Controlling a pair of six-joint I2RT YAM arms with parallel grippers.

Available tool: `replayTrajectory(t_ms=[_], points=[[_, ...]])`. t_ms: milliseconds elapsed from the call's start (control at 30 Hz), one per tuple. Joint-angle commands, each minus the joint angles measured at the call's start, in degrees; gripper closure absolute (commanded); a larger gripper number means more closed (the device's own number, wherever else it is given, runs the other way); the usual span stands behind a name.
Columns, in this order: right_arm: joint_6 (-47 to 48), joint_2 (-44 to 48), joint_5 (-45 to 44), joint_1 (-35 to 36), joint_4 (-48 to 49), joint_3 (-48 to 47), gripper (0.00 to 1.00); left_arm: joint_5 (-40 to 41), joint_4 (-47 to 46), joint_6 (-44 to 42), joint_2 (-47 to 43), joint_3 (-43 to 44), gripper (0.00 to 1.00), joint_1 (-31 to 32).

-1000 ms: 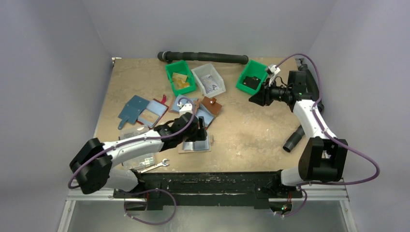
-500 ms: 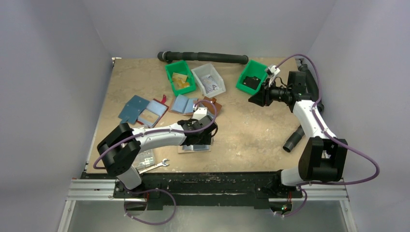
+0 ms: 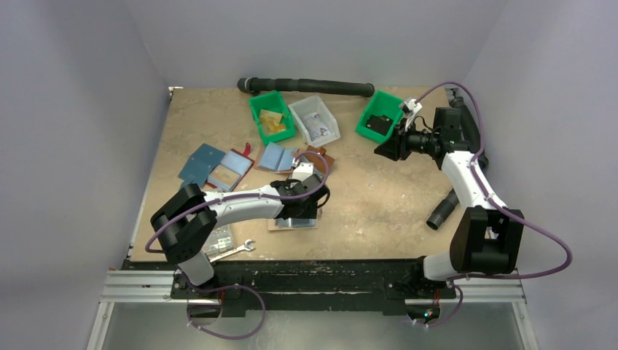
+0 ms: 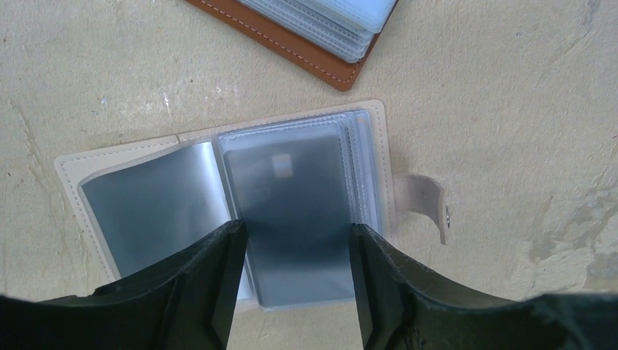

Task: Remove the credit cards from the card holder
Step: Remove the credit card from the card holder.

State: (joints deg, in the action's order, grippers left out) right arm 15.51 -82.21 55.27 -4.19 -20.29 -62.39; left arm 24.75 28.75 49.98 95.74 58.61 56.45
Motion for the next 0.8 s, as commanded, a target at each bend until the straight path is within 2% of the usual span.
replayTrajectory(t_ms=[0, 267, 500, 633, 767], points=[[0.49, 0.56, 1.95, -0.12, 0.9, 0.08, 0.7, 0.74, 0.63, -0.11, 0.74, 1.28, 0.43, 0.29], [0.44, 0.64, 2.47, -0.11, 0.99, 0.25, 0.7, 2.13, 2.32, 0.22, 0.4, 0.52, 0.66, 0.25], [0.53, 0.49, 3.43, -0.03, 1.14, 0.69, 0.69, 1.02, 0.01, -1.54, -3.12, -1.15, 0.74, 0.04], [0.62, 0.48, 4.9, 0.16, 1.14, 1.1, 0.69, -3.79, -5.93, -3.39, -7.39, -5.82, 0.77, -1.8], [1.82, 0.23, 7.2, 1.56, 0.71, 1.69, 0.68, -13.04, -15.35, -5.73, -13.59, -13.07, 0.8, -5.84]])
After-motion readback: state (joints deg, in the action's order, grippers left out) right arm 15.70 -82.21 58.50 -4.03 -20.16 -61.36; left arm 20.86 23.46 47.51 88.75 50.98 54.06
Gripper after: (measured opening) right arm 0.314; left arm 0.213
